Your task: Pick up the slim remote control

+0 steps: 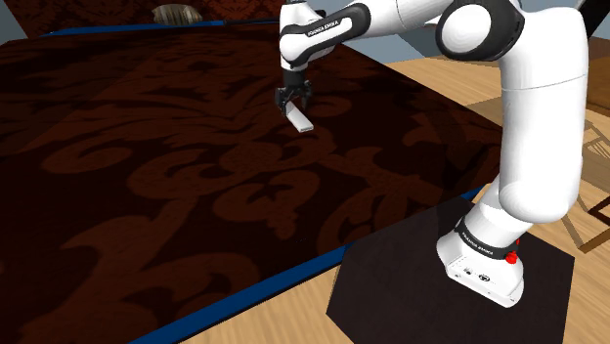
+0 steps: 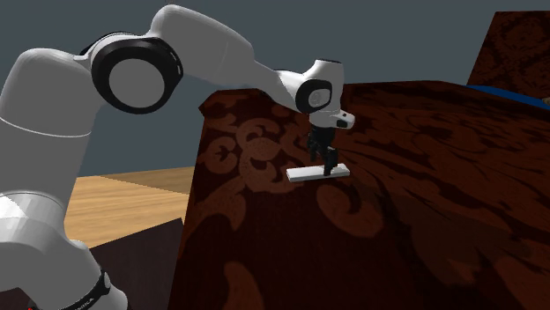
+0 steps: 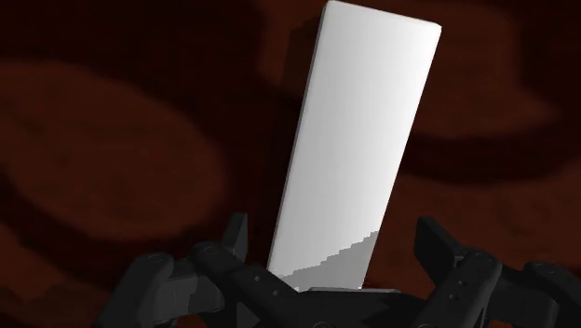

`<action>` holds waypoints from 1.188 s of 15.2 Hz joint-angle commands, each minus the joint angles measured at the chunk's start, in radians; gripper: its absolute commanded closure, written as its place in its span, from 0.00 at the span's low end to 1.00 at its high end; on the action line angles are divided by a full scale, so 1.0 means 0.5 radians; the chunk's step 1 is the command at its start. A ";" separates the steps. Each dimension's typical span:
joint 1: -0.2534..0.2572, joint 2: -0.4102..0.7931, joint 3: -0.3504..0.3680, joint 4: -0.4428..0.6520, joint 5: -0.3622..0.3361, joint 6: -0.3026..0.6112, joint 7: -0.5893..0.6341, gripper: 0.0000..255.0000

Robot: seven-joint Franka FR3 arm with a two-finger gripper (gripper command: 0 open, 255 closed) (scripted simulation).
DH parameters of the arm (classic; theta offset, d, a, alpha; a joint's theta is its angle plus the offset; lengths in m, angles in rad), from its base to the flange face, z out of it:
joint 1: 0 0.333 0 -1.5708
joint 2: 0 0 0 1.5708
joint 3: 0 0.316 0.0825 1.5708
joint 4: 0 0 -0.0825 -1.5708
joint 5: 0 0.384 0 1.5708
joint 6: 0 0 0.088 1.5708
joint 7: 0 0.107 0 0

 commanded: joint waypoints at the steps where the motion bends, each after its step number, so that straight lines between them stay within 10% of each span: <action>1: -0.001 0.023 -0.001 -0.017 -0.002 0.041 -0.001 0.00; 3: -0.001 0.029 -0.002 -0.022 -0.002 0.053 0.000 0.00; 4: -0.002 0.031 -0.002 -0.019 -0.002 0.051 -0.001 1.00; 18: -0.002 -0.018 0.000 0.041 0.002 -0.057 -0.004 1.00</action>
